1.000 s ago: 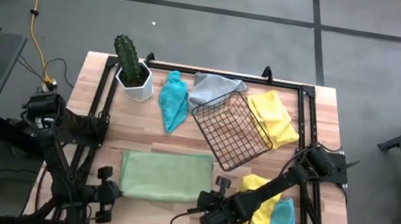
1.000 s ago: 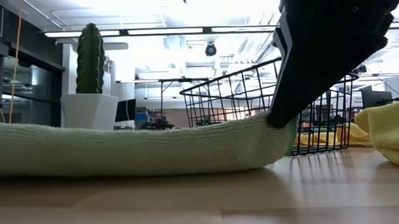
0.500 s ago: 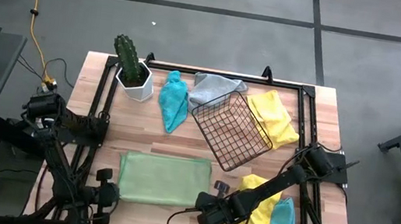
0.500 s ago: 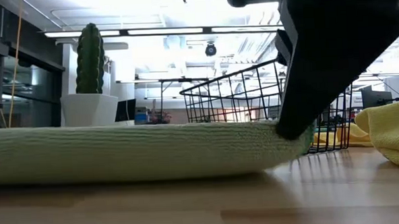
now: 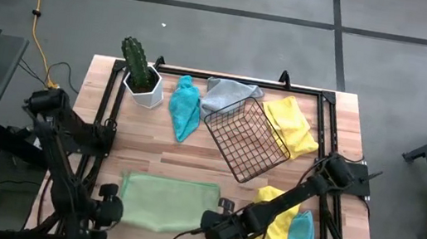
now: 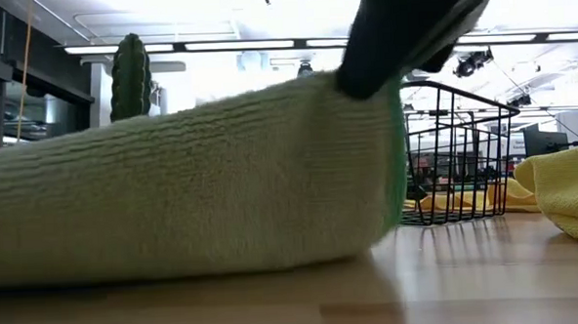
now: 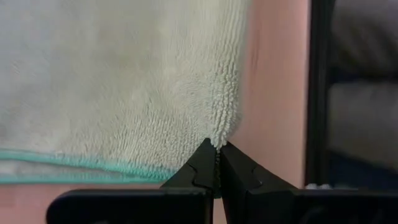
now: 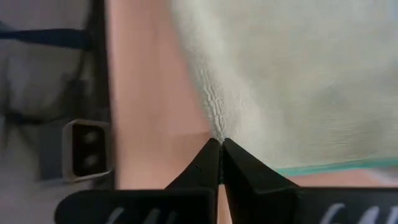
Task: Fold microfiber towels
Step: Fold the green microfiber towel
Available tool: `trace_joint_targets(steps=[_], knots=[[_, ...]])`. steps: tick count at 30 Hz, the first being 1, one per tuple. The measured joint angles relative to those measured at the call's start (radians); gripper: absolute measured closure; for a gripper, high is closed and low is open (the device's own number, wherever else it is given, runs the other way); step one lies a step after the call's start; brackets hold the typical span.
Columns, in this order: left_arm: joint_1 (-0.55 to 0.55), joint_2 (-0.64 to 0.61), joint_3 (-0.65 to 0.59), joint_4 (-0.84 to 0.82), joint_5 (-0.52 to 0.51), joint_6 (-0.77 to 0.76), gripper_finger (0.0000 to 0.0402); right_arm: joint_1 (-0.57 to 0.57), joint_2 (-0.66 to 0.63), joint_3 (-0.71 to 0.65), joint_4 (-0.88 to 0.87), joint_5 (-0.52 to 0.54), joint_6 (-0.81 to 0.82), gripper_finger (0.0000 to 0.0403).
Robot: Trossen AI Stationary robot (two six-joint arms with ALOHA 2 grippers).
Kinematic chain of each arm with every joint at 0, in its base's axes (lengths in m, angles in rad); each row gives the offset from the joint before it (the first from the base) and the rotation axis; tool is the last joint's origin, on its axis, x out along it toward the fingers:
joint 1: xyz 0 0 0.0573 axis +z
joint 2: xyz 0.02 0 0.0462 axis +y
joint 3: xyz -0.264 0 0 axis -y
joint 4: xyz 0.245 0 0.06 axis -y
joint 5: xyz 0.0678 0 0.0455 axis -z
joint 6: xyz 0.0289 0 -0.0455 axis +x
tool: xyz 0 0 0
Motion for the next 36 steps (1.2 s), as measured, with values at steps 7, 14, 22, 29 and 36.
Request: trace_joint_targets(steps=[7, 14, 22, 29, 36], knots=[[-0.009, -0.079, 0.0, -0.243, -0.188, -0.17, 0.0401, -0.045, 0.0, 0.008, -0.101, 0.136, 0.031, 0.0403], [-0.009, -0.068, -0.081, -0.325, -0.204, -0.343, 0.0401, -0.093, 0.0, 0.008, -0.199, 0.242, 0.103, 0.0403], [-0.008, -0.068, -0.164, -0.323, -0.215, -0.429, 0.0401, -0.124, 0.0, 0.008, -0.242, 0.225, 0.188, 0.0403], [-0.008, -0.068, -0.184, -0.32, -0.167, -0.464, 0.0401, -0.138, 0.0, 0.008, -0.274, 0.218, 0.274, 0.0403], [-0.008, -0.068, -0.184, -0.32, -0.172, -0.463, 0.0401, -0.143, 0.0, 0.008, -0.276, 0.217, 0.285, 0.0403]])
